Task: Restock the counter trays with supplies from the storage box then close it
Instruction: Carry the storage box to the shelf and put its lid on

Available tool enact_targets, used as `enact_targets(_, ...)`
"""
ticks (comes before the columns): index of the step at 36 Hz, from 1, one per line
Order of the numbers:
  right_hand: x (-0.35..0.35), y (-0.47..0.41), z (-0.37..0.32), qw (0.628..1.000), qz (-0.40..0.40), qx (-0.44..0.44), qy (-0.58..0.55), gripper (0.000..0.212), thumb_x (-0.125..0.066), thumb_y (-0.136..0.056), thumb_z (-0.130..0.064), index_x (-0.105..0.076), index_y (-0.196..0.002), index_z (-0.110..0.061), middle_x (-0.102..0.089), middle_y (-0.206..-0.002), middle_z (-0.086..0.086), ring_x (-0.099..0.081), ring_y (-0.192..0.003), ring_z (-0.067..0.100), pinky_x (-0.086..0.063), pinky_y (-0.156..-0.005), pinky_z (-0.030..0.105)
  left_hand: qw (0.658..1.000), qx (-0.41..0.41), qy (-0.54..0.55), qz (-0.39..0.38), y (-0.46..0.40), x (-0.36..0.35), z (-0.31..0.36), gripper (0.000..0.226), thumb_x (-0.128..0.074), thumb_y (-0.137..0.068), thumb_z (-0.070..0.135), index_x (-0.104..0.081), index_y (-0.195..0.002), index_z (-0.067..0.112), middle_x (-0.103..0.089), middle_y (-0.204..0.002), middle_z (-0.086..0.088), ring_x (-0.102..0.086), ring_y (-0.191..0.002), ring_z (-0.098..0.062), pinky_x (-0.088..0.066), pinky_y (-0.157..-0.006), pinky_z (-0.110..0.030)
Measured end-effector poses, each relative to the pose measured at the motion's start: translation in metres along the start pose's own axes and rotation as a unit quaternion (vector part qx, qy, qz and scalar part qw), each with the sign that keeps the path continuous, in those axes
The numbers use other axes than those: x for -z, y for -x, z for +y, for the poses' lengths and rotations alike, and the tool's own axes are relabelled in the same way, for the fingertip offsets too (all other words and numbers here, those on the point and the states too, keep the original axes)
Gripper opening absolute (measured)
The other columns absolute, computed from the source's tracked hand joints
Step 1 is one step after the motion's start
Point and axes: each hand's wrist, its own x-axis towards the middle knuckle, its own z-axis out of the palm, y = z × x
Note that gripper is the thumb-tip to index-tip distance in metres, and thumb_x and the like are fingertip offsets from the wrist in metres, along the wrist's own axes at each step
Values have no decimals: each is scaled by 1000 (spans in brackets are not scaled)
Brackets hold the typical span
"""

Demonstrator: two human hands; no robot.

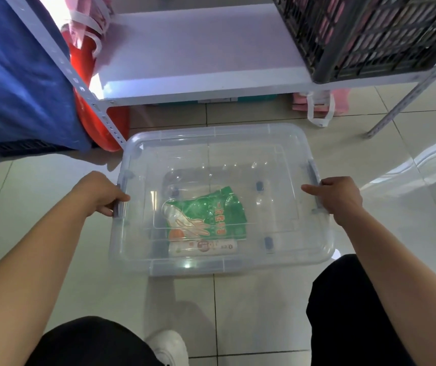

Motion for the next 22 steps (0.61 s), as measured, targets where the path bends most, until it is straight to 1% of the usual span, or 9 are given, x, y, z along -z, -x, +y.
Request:
enact_targets(4,1,1,1,1000,3,4,9,54,-87,-63,-42,-44,-48,-14,-42,-46,0,-42,-46,23,-30,-50,28,999,-3,-27,33,4,-3,4,24,-82,-75,7,-63,-84,-5,-71,-75,-22,-71,-60,-32,-62,-59,-41)
enact_targets(8,4,14,3,997,-33,9,66,48,-86,-64,-43,-53,-56,-10,-56,-49,4,-58,-49,26,-48,-57,32,997,-19,-33,61,1,-1,3,27,-82,-75,9,-67,-93,-4,-70,-85,-21,-71,-70,-34,-62,-70,-48)
enact_targets(10,1,32,7,992,-78,4,97,47,-85,-67,-41,-57,-63,-4,-62,-46,4,-67,-50,28,-60,-64,40,988,-55,-87,114,0,2,7,26,-78,-77,17,-72,-98,5,-70,-91,-16,-69,-74,-33,-60,-77,-44)
enact_targets(12,-4,57,13,984,-139,-3,113,46,-82,-71,-41,-60,-65,-1,-65,-44,4,-69,-48,28,-61,-57,39,979,-89,-97,155,-2,5,11,30,-75,-78,16,-73,-108,11,-71,-101,-16,-67,-84,-36,-57,-80,-42)
enact_targets(14,-7,84,16,959,-242,-14,149,46,-78,-75,-44,-65,-69,-1,-70,-51,8,-70,-48,25,-58,-49,33,982,-111,-19,150,-6,8,12,39,-70,-81,7,-70,-120,12,-70,-111,-15,-66,-92,-37,-57,-79,-44)
enact_targets(17,1,106,10,911,-355,-3,211,46,-75,-73,-51,-70,-78,-5,-74,-62,7,-72,-54,19,-53,-50,27,977,-138,114,114,-8,13,10,47,-67,-84,3,-65,-129,17,-67,-114,-10,-61,-90,-27,-53,-69,-38)
enact_targets(18,5,105,5,913,-350,23,208,45,-75,-73,-51,-71,-76,-7,-74,-63,7,-72,-56,20,-52,-51,27,972,-152,141,113,-6,14,9,46,-67,-85,5,-64,-129,18,-66,-116,-7,-60,-91,-26,-51,-69,-40)
enact_targets(20,13,94,-8,942,-251,115,191,40,-76,-72,-52,-73,-73,-12,-74,-65,2,-71,-65,24,-52,-59,30,961,-172,171,135,3,18,3,53,-70,-85,12,-56,-135,22,-61,-127,-2,-58,-103,-26,-50,-78,-40)
enact_targets(22,13,79,-26,960,-133,195,152,35,-77,-72,-51,-75,-91,-21,-75,-88,-1,-69,-86,24,-52,-76,33,958,-156,155,184,16,20,-12,69,-74,-84,21,-43,-146,26,-50,-142,-1,-51,-123,-25,-44,-91,-36)
